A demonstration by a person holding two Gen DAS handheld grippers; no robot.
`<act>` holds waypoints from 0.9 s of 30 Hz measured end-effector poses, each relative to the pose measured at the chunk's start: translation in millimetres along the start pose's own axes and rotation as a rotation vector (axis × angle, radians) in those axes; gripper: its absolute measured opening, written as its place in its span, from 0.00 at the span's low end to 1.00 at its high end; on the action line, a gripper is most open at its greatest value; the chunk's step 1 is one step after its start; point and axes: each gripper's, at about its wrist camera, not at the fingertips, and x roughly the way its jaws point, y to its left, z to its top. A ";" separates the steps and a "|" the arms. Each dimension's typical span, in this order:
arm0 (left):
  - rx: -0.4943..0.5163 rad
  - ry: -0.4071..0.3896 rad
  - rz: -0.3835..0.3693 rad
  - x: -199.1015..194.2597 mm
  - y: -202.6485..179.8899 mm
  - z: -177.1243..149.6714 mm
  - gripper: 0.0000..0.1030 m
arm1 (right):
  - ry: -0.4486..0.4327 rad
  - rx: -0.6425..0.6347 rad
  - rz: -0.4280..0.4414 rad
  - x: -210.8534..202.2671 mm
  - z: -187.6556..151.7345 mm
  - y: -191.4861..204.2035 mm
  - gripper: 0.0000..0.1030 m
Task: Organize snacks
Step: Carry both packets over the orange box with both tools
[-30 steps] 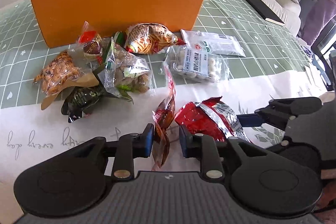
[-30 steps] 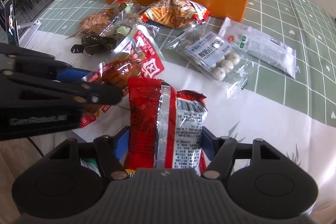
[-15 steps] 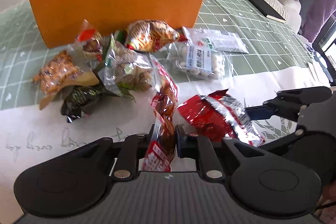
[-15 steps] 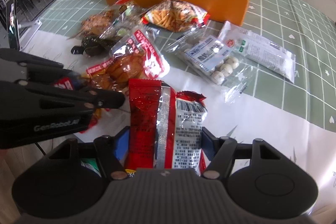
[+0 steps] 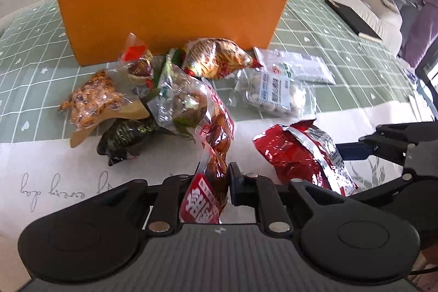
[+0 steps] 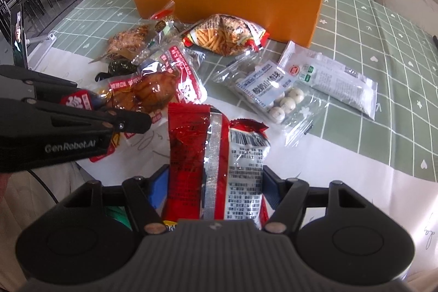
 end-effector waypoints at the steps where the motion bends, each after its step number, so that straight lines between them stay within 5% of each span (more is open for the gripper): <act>1: -0.002 -0.010 0.001 -3.0 1.0 1.2 0.16 | -0.004 0.002 0.000 -2.2 1.2 -1.0 0.64; 12: -0.055 -0.133 -0.013 -42.7 14.5 36.0 0.16 | -0.101 0.028 0.006 -40.1 39.3 -11.3 0.64; 27: -0.074 -0.298 0.095 -67.0 55.0 153.9 0.16 | -0.254 0.006 0.047 -48.7 188.0 -12.0 0.64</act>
